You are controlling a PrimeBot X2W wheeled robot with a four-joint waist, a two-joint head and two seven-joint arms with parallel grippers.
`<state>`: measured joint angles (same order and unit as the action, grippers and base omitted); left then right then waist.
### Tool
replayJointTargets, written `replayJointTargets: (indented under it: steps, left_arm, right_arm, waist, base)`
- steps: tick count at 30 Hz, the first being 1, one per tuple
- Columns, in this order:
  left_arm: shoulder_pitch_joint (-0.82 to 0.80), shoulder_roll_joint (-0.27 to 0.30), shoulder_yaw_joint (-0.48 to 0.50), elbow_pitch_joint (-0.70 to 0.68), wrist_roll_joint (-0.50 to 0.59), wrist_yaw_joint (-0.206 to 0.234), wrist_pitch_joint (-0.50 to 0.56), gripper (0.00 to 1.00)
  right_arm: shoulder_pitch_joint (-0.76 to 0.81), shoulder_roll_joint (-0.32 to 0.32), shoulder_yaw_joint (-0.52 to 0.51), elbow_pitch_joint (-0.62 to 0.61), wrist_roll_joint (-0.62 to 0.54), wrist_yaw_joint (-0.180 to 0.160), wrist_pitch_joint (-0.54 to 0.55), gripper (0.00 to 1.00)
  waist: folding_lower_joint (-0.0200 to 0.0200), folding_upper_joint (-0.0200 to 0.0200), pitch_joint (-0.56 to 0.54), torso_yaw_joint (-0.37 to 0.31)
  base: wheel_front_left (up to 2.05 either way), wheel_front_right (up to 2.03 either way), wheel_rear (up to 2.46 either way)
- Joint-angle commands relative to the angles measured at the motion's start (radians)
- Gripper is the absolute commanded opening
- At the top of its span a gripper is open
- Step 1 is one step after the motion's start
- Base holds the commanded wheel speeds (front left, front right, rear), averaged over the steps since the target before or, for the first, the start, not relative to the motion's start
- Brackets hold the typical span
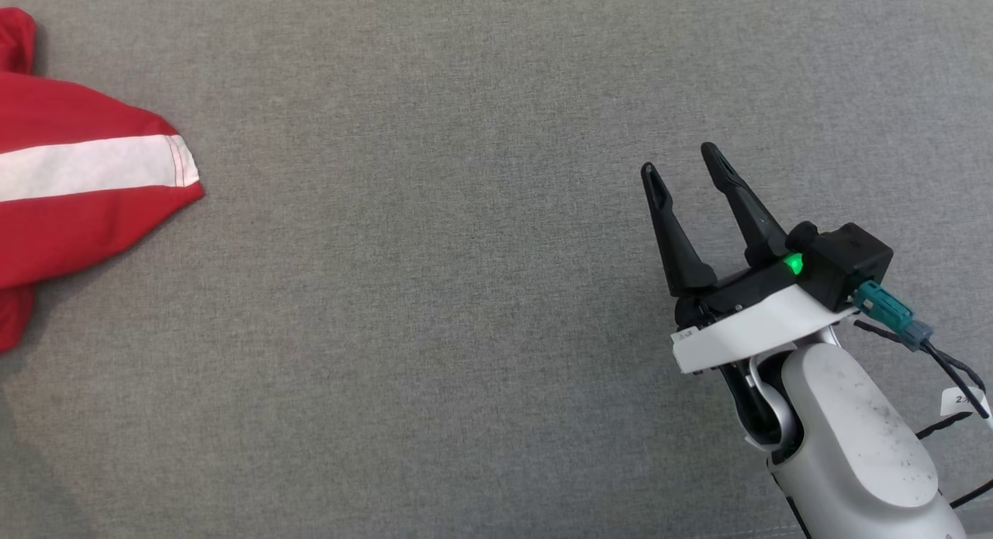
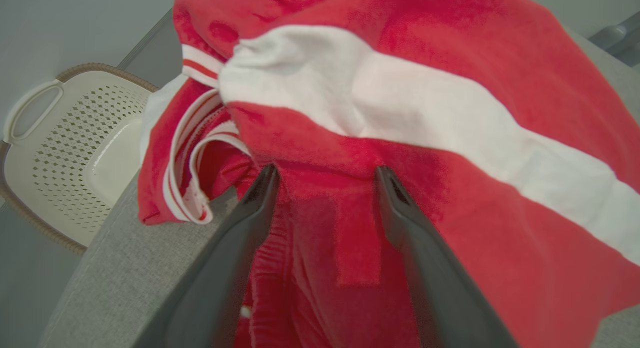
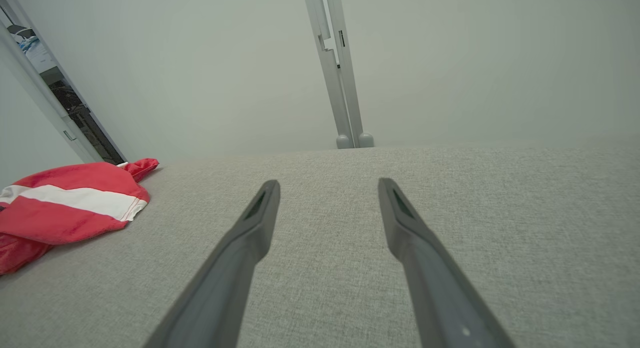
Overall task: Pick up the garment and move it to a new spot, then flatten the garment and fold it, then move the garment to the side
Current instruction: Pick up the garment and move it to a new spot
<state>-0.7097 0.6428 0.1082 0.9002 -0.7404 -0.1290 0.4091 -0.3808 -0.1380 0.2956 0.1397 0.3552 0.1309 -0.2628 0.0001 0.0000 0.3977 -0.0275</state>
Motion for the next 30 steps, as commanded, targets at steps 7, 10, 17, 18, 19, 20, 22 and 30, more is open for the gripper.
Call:
replayJointTargets:
  steps: [7,10,17,18,19,20,22,30]
  left_arm:
    - [0.008,0.028,-0.074,0.011,-0.038,-0.003,-0.050,0.00]
    - [0.018,0.034,-0.125,-0.012,-0.029,-0.003,-0.083,0.00]
    - [0.006,0.041,-0.266,-0.127,-0.002,-0.003,-0.140,0.00]
    - [0.002,0.037,-0.292,-0.158,0.002,-0.003,-0.142,0.00]
    - [-0.002,0.035,-0.312,-0.183,0.005,-0.003,-0.140,0.00]
    - [-0.005,0.029,-0.339,-0.218,0.003,-0.003,-0.135,0.00]
    - [-0.001,0.015,-0.380,-0.284,-0.015,-0.003,-0.114,0.00]
    - [0.034,-0.029,-0.459,-0.561,-0.075,0.004,-0.033,0.00]
  right_arm:
    - [0.029,0.007,-0.007,0.008,0.001,0.000,-0.003,1.00]
    - [0.039,0.009,-0.008,0.012,0.007,0.000,-0.003,1.00]
    - [0.085,-0.005,-0.035,0.027,0.027,0.000,-0.003,1.00]
    - [0.095,-0.008,-0.042,0.028,0.032,0.000,-0.003,1.00]
    - [0.103,-0.009,-0.048,0.028,0.034,0.000,-0.003,1.00]
    - [0.112,-0.009,-0.053,0.027,0.034,0.000,-0.003,1.00]
    - [0.125,-0.010,-0.053,0.030,0.034,0.000,-0.003,1.00]
    - [0.155,-0.016,-0.045,0.026,0.023,0.000,-0.003,1.00]
  waist:
    - [-0.0001,0.0000,-0.058,0.008]
    - [-0.0001,0.0000,-0.095,0.015]
    - [-0.0001,0.0000,-0.194,0.034]
    - [-0.0001,0.0000,-0.211,0.035]
    - [-0.0001,0.0000,-0.223,0.035]
    - [-0.0001,0.0000,-0.239,0.034]
    - [-0.0001,0.0000,-0.264,0.028]
    - [-0.0001,0.0000,-0.329,-0.022]
  base:
    - [0.00,0.00,0.00]
    - [0.00,0.00,0.00]
    - [0.00,0.00,0.00]
    - [0.00,0.00,0.00]
    - [0.00,0.00,0.00]
    - [0.00,0.00,0.00]
    - [0.00,0.00,0.00]
    - [0.00,0.00,0.00]
